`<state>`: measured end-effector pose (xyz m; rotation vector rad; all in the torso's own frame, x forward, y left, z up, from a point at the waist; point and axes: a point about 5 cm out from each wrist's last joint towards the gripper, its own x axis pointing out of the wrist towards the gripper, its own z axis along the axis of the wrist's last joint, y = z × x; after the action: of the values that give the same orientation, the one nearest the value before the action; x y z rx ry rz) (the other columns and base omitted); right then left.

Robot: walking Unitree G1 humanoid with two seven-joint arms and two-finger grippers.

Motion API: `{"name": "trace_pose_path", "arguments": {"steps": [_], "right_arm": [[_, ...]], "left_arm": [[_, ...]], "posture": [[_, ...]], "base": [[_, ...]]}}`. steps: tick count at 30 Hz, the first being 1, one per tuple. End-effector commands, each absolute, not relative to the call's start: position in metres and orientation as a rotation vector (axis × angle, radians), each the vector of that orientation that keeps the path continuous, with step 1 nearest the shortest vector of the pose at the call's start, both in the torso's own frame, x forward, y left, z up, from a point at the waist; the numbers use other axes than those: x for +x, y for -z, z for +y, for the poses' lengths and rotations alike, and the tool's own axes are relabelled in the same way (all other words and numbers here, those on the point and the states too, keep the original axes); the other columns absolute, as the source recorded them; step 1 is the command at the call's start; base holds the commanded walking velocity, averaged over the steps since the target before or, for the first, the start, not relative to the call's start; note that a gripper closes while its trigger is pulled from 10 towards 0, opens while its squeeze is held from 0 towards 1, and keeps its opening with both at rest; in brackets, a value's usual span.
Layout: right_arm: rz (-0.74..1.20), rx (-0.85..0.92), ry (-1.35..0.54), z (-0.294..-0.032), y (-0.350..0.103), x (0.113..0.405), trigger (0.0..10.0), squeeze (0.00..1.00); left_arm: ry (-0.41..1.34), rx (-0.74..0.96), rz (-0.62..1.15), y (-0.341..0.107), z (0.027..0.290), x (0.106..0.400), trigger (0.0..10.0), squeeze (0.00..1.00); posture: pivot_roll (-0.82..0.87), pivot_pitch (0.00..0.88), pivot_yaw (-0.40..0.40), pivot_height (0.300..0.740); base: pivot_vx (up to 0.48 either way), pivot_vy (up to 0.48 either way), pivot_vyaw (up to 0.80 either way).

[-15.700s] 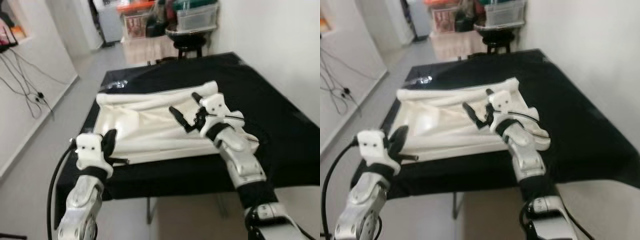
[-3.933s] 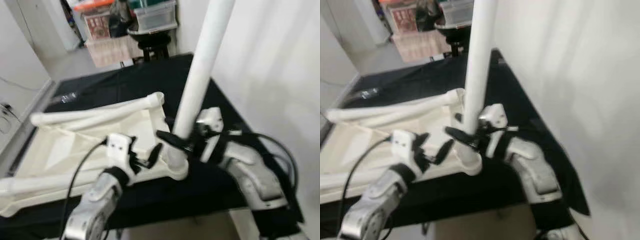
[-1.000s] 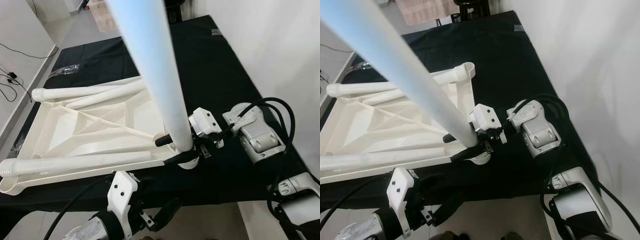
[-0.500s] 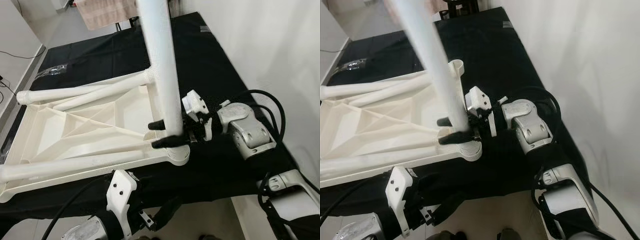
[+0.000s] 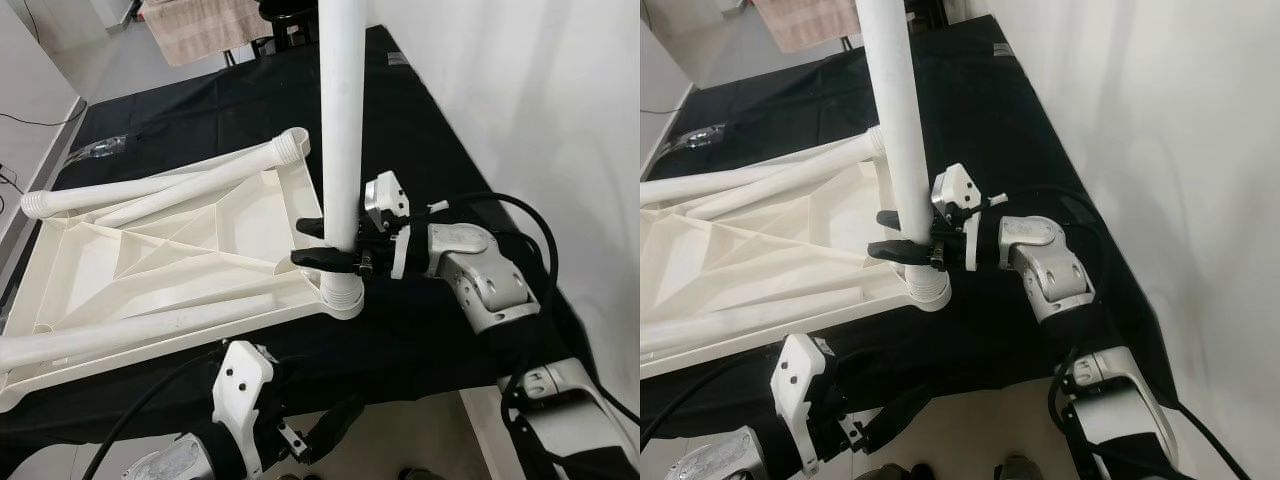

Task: Building children table

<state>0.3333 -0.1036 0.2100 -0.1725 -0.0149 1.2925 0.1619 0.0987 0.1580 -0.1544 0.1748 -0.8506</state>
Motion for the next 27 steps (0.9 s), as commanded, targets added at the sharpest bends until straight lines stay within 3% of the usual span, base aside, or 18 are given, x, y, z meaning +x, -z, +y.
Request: {"name": "trace_pose_path", "arguments": {"steps": [1, 7, 11, 21, 27], "right_arm": [[0.235, -0.207, -1.169, -0.114, -0.156, 0.328, 10.0, 0.00], [0.108, -0.324, -0.999, -0.105, -0.147, 0.306, 10.0, 0.00], [0.029, -0.420, -0.998, -0.100, -0.143, 0.290, 10.0, 0.00], [0.028, -0.511, -1.280, -0.098, -0.161, 0.283, 10.0, 0.00], [0.080, -0.429, -1.552, -0.109, -0.184, 0.286, 10.0, 0.00]], "left_arm": [[0.848, -0.134, 0.200, -0.157, 0.102, 0.159, 10.0, 0.00], [0.847, -0.128, 0.202, -0.156, 0.102, 0.159, 10.0, 0.00], [0.847, -0.126, 0.200, -0.155, 0.102, 0.159, 10.0, 0.00], [0.857, -0.117, 0.200, -0.153, 0.101, 0.162, 10.0, 0.00], [0.851, -0.121, 0.192, -0.155, 0.101, 0.162, 10.0, 0.00]], "posture": [[0.02, 0.257, 0.148, 0.740], [0.01, 0.248, 0.142, 0.740], [0.01, 0.243, 0.144, 0.740], [0.00, 0.223, 0.142, 0.740], [0.01, 0.237, 0.136, 0.740]], "base": [[0.000, 0.000, 0.00], [0.000, 0.000, 0.00], [0.000, 0.000, 0.00], [0.000, 0.000, 0.00], [0.000, 0.000, 0.00]]}}
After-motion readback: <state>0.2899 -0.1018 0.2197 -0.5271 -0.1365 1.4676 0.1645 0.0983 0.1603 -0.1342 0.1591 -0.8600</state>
